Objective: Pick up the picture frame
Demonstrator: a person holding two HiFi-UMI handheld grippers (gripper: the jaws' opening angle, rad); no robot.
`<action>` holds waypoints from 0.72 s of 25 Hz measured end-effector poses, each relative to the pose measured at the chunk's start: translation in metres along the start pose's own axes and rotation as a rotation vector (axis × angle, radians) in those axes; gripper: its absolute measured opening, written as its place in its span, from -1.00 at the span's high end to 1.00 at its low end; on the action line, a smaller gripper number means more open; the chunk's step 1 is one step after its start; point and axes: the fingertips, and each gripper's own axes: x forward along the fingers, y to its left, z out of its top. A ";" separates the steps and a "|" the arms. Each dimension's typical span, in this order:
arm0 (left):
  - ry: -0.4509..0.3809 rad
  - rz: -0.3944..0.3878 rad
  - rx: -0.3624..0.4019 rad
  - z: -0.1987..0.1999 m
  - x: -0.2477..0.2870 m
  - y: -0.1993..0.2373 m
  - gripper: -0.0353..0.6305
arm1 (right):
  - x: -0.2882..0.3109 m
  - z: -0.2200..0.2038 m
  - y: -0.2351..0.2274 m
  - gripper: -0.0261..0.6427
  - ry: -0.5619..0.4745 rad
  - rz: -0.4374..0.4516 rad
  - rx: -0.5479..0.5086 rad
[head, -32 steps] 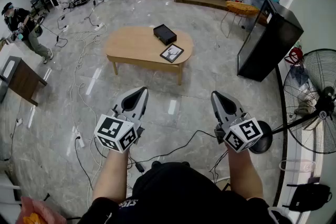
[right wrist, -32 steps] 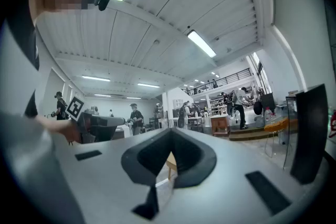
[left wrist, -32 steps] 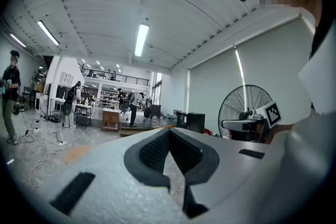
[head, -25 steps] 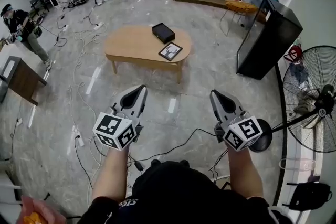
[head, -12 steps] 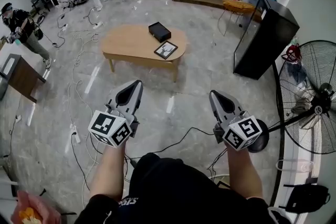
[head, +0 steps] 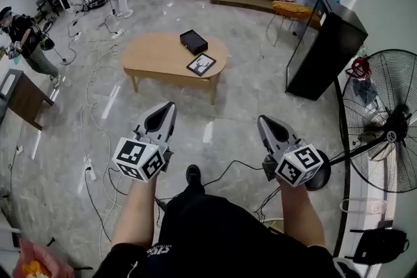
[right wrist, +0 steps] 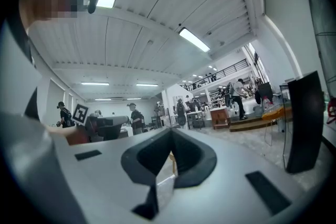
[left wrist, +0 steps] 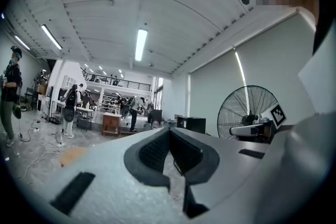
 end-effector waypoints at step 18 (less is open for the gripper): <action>0.046 -0.008 -0.058 -0.032 0.098 0.132 0.87 | 0.141 -0.018 -0.071 0.91 0.090 -0.066 0.046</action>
